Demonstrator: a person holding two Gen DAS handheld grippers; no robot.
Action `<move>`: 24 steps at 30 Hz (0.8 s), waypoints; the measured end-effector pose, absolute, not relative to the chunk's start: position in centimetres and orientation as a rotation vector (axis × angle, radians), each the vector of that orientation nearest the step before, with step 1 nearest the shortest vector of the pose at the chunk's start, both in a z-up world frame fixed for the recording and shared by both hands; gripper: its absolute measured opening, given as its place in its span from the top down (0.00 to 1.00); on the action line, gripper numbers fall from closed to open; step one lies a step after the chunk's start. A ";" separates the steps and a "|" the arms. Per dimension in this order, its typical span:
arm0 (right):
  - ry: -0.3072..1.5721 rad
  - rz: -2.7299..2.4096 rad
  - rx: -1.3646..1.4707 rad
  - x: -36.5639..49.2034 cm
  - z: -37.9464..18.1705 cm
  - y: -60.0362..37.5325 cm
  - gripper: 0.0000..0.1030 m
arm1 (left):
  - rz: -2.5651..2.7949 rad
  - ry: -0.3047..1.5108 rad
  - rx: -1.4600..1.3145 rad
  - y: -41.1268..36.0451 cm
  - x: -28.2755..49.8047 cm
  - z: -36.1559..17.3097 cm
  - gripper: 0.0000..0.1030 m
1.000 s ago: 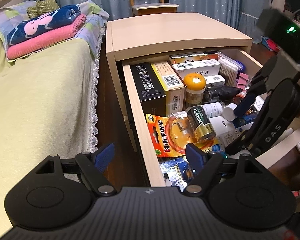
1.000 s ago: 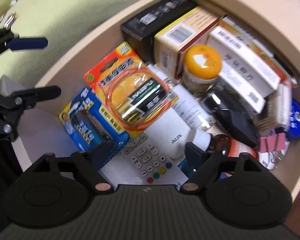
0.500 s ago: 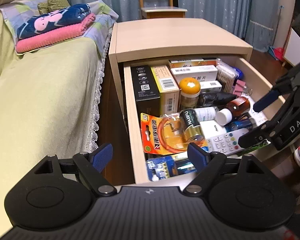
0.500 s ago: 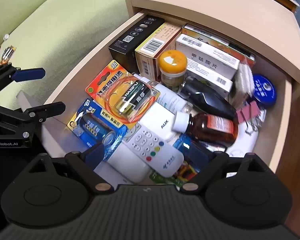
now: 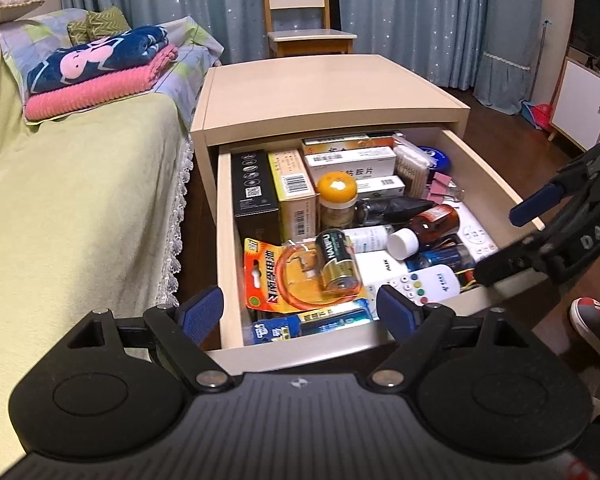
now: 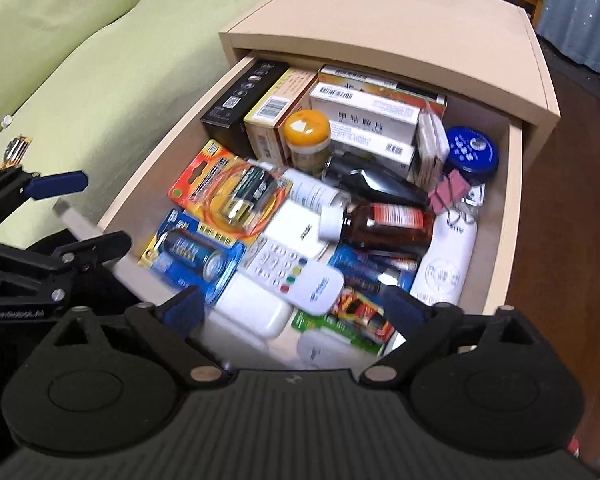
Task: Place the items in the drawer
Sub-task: 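Press the right gripper against the drawer front and push it inward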
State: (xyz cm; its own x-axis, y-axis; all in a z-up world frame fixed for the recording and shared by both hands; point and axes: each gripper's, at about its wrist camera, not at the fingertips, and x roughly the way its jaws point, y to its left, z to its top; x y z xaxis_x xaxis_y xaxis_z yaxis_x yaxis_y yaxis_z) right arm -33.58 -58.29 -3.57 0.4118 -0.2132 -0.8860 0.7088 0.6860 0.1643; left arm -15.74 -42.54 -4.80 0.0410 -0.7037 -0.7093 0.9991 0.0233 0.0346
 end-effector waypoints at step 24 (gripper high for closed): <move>0.809 -0.926 0.636 -42.1 -3.2 -51.1 0.05 | -1.446 0.616 0.704 -40.0 -19.6 -5.2 0.10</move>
